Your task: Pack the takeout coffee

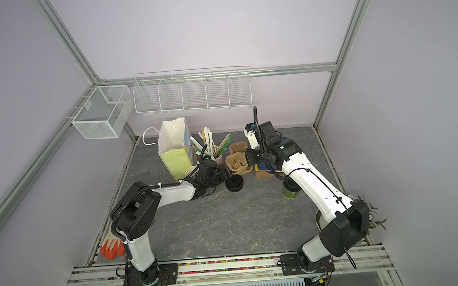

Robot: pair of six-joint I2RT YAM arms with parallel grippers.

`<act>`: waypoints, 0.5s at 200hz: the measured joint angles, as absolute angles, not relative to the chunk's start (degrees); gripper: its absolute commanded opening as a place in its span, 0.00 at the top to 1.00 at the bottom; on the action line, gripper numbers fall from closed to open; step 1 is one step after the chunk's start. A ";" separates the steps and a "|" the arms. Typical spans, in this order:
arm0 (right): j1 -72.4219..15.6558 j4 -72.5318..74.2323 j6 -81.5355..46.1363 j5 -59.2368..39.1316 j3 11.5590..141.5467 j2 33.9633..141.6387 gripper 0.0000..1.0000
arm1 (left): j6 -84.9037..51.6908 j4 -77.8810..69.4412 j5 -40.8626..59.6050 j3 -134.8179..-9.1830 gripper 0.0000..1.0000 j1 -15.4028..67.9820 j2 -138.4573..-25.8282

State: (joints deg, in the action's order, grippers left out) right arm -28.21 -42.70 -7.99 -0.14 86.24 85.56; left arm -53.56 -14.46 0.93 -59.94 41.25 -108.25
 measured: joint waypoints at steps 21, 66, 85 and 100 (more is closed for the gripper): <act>-28.21 -41.98 -9.26 -0.62 84.49 85.67 0.60 | -53.56 -14.44 0.93 -60.34 0.31 41.25 -108.25; -28.21 -41.43 -10.55 1.06 85.45 91.46 0.45 | -53.56 -14.22 1.37 -61.10 0.31 41.25 -108.25; -28.21 -42.61 -10.48 2.87 89.34 97.34 0.45 | -53.56 -14.22 1.52 -61.41 0.31 41.25 -108.25; -28.16 -43.33 -10.46 4.56 92.92 102.28 0.45 | -53.56 -14.22 1.56 -61.49 0.31 41.25 -108.25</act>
State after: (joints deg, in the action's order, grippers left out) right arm -28.16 -43.33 -10.46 4.56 92.92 102.28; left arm -53.56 -14.22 1.56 -61.49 41.25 -108.25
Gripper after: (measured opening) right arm 0.552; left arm 0.688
